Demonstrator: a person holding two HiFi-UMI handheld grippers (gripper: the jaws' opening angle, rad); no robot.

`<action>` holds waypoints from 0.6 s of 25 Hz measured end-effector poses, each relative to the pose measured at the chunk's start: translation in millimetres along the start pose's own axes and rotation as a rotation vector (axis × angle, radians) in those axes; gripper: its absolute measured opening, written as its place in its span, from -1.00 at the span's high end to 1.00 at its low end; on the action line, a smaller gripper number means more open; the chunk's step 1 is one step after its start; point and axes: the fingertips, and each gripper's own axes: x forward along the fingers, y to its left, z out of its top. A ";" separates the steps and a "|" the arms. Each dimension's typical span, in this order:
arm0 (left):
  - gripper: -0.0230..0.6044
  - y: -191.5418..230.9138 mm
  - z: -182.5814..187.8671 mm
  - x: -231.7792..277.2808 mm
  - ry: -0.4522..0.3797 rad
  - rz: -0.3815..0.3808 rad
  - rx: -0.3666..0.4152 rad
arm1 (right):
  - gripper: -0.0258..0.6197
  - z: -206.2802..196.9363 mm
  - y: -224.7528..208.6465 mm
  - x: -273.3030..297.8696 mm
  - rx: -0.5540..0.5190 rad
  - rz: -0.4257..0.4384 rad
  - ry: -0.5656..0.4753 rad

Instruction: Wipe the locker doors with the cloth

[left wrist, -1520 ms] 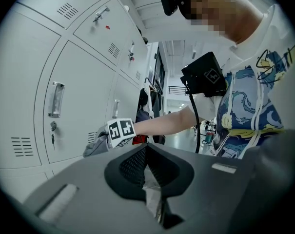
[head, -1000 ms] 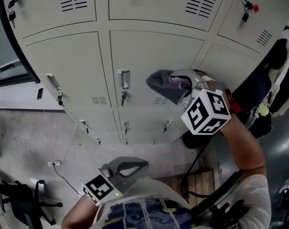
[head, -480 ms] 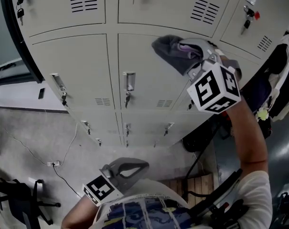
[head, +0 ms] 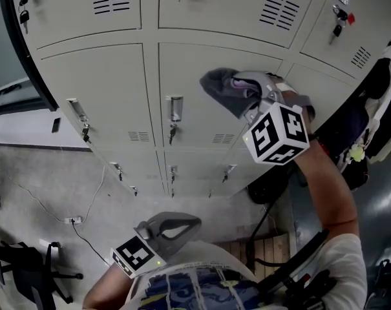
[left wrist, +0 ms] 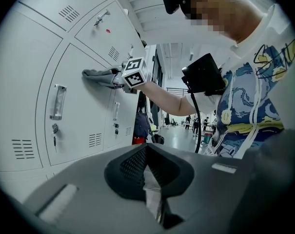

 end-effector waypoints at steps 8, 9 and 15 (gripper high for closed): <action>0.92 2.1 -1.4 0.6 0.007 0.000 -0.004 | 0.65 -11.2 56.4 24.2 -0.008 0.101 0.031; 0.92 2.7 -1.5 0.4 0.006 0.002 -0.005 | 0.65 -12.8 64.7 27.7 -0.010 0.116 0.035; 0.92 5.8 -2.5 -0.9 0.005 0.011 -0.010 | 0.65 -23.8 111.9 46.6 -0.005 0.190 0.056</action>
